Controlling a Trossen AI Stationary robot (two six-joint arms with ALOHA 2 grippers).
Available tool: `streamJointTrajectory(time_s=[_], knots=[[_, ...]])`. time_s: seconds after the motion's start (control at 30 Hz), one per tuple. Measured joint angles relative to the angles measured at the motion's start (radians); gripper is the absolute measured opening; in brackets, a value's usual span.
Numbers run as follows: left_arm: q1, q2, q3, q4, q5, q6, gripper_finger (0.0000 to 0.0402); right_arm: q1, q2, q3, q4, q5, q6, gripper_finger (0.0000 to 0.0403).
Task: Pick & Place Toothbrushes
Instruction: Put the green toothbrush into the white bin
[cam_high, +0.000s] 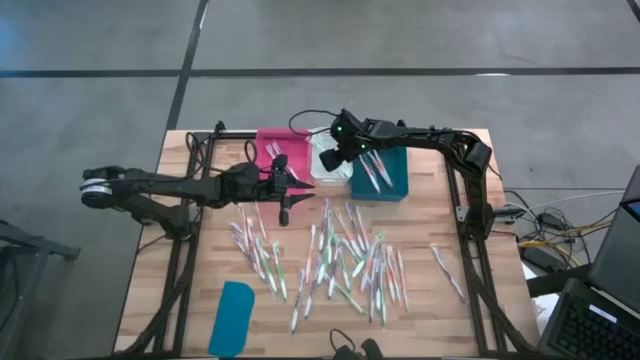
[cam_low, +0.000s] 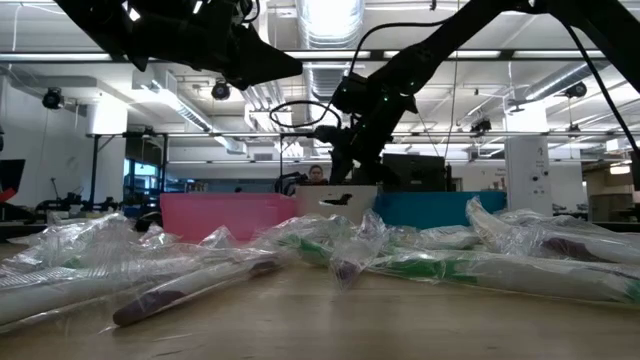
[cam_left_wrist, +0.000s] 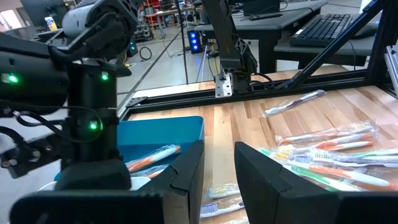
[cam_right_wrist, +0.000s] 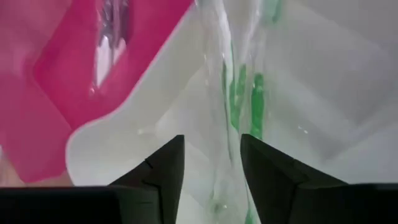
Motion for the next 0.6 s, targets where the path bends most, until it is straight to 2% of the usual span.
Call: streamJointTrajectory(time_s=[0.27,0.47,0.6], knots=[[0.000,0.000,0.000,0.000,0.000,0.000,0.0094,0.000,0.000,0.081,0.011,-0.015,-0.094,0.0168],[0.000,0.000,0.000,0.000,0.000,0.000,0.0094,0.013,-0.001,0.100,0.038,-0.012,-0.343,0.0151],[0.000,0.000,0.000,0.000,0.000,0.000,0.0094,0.020,0.000,0.099,0.038,0.001,-0.419,0.0140]])
